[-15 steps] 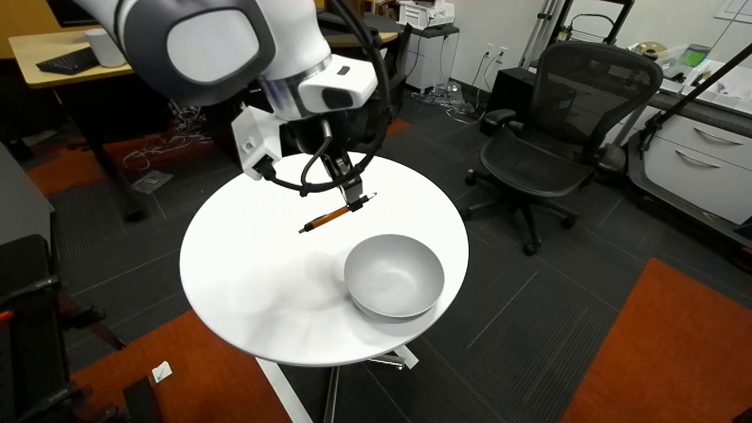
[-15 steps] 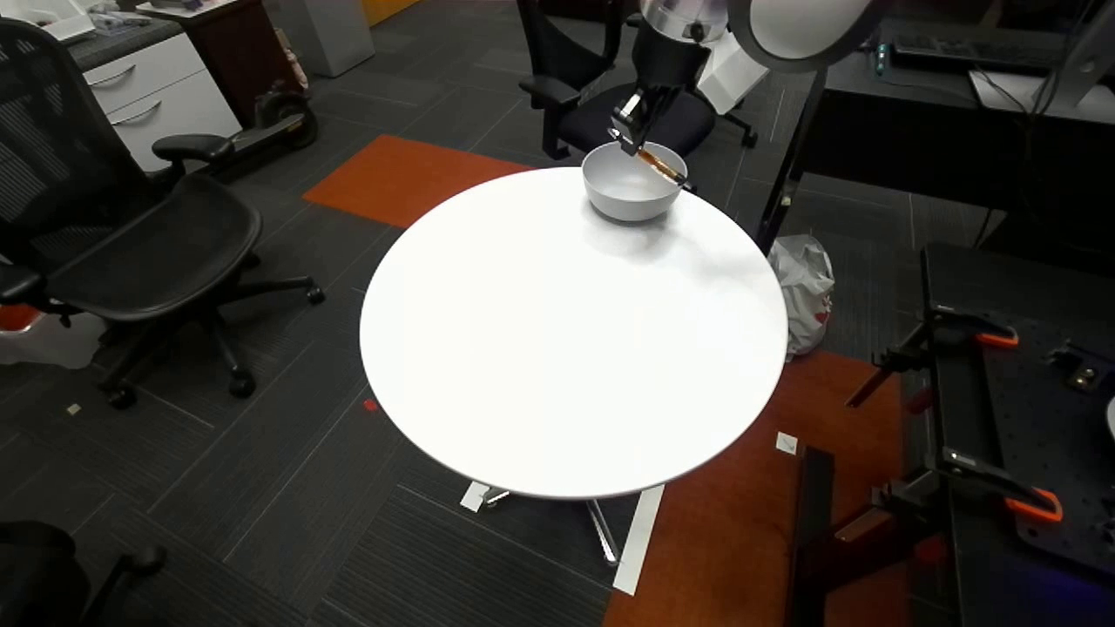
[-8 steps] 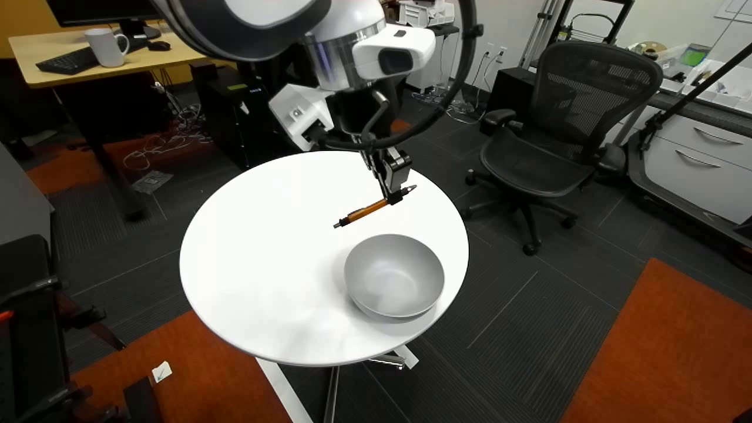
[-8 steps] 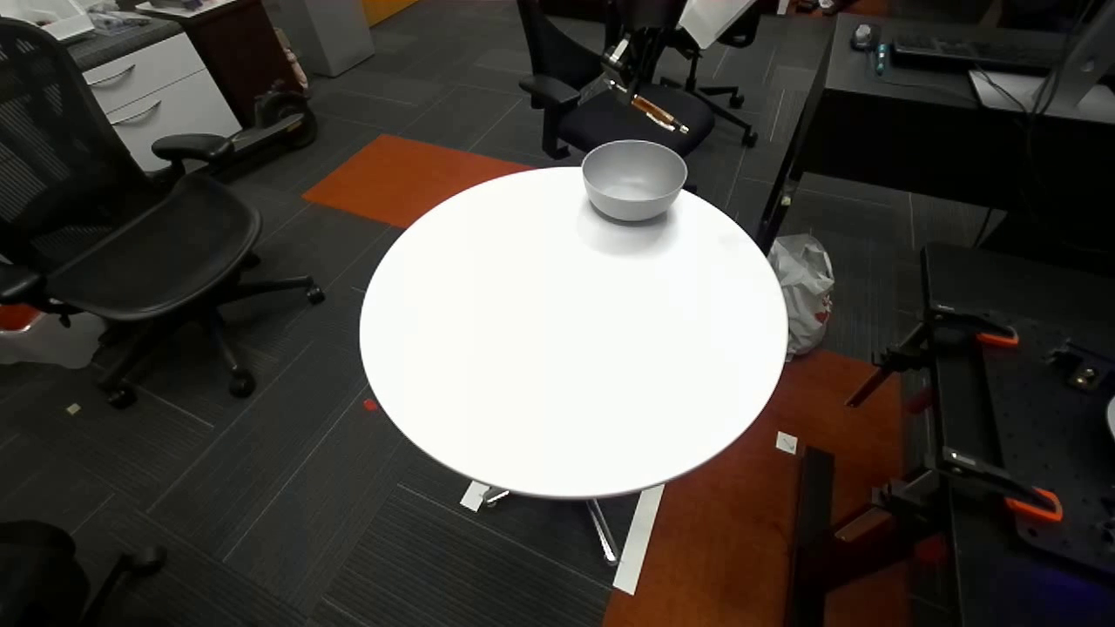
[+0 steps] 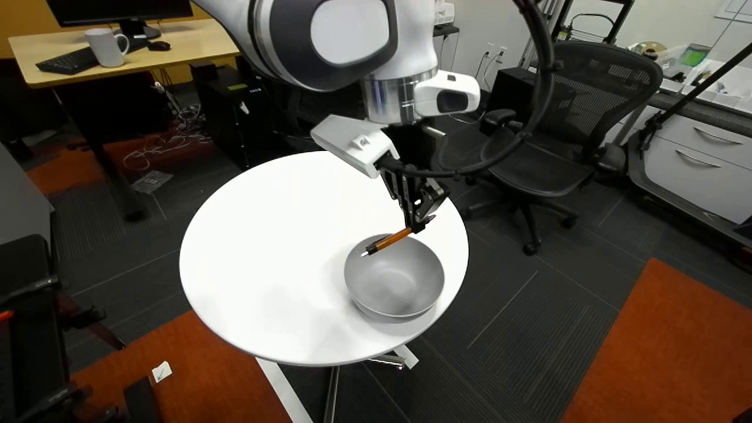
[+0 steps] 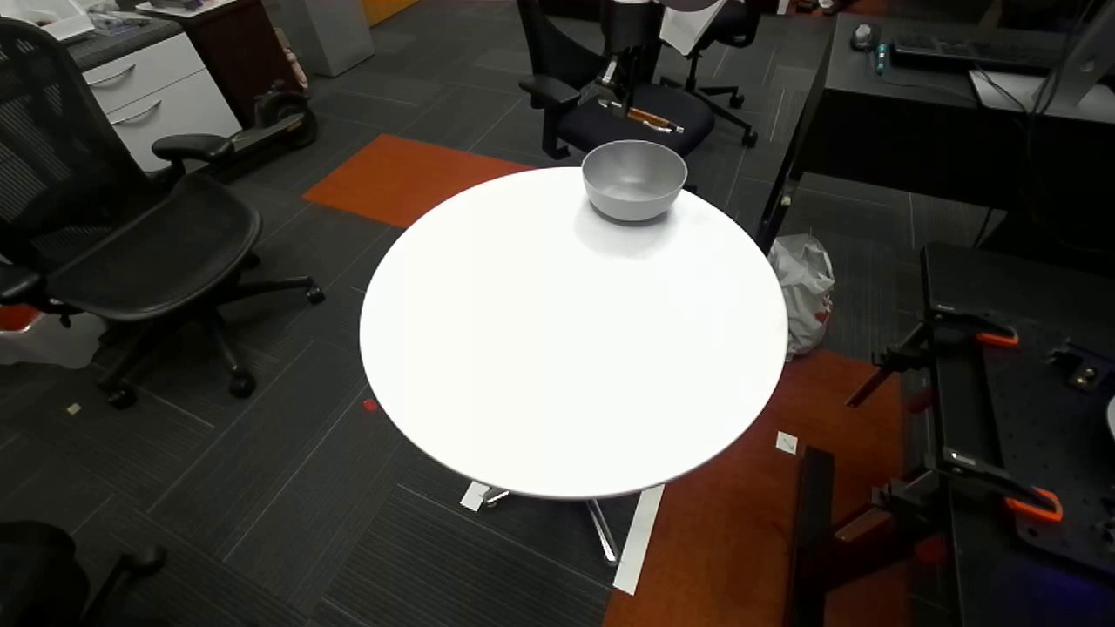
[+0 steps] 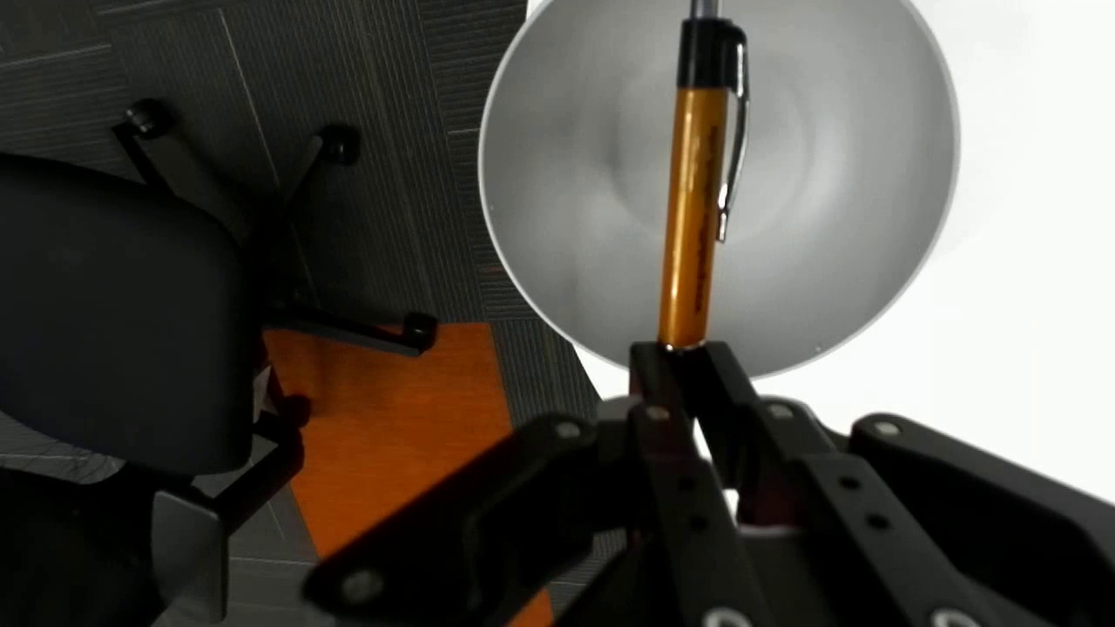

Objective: Put the pen in the white bowl

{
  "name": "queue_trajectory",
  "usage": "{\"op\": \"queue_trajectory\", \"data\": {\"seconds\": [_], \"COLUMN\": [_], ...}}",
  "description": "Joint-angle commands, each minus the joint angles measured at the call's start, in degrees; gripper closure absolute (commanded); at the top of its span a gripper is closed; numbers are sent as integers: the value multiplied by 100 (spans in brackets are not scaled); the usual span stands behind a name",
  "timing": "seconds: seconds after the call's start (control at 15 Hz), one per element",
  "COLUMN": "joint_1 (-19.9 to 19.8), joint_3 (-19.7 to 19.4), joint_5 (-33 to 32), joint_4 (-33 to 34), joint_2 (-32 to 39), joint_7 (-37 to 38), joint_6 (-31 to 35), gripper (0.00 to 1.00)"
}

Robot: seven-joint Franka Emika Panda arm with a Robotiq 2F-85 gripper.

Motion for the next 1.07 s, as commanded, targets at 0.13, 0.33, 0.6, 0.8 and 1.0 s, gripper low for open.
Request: {"op": "queue_trajectory", "data": {"seconds": [0.13,0.33,0.6,0.8,1.0], "joint_1": [-409,-459,-475,-475,-467], "joint_3": [328,385,425,423,416], "joint_5": [313,373,414,442,470], "joint_4": [672,630,521,489,467], "joint_2": [545,580,517,501,497], "joint_7": [-570,-655,-636,-613,-589], "joint_6": [-252,-192,-169,-156,-141], "gripper": [97,97,60,39,16]}}
